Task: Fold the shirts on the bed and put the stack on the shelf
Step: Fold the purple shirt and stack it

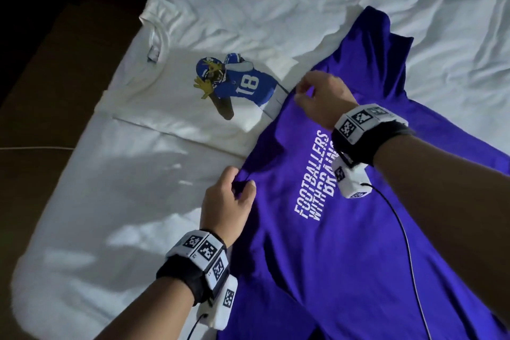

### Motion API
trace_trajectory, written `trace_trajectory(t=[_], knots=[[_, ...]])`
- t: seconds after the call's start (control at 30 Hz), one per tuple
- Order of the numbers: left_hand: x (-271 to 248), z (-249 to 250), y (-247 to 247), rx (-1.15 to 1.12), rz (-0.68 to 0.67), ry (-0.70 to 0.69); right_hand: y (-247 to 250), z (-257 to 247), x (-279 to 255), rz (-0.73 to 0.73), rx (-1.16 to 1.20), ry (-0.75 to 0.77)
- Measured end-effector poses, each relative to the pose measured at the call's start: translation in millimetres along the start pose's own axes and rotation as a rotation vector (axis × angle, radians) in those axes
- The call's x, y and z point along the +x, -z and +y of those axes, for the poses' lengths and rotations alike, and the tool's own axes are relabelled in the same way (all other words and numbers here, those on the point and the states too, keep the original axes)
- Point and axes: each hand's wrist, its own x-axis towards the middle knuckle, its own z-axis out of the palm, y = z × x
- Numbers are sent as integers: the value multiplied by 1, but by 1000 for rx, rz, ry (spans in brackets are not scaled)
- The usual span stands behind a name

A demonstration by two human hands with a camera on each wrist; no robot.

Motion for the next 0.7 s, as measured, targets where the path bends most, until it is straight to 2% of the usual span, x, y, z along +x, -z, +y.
trace_trajectory(t=[0.13,0.2,0.27,0.33,0.5,0.57,0.7], knots=[[-5,-11,-2,139,-137,2,-18,5,0,-21,-211,162],[-7,-10,-3,166,-126,-37,-19,1,4,-55,-353,243],[-9,-6,-2,181,-92,-101,-17,-5,5,-152,-543,301],[-11,-3,-2,202,-64,-196,-13,-9,6,-260,-650,284],[-22,4,-7,233,-47,-406,-6,-11,6,-403,-776,231],[-23,3,-9,216,-25,-419,-6,-14,8,-430,-756,229],[-21,1,-6,124,116,-375,-4,-13,15,-251,-256,202]])
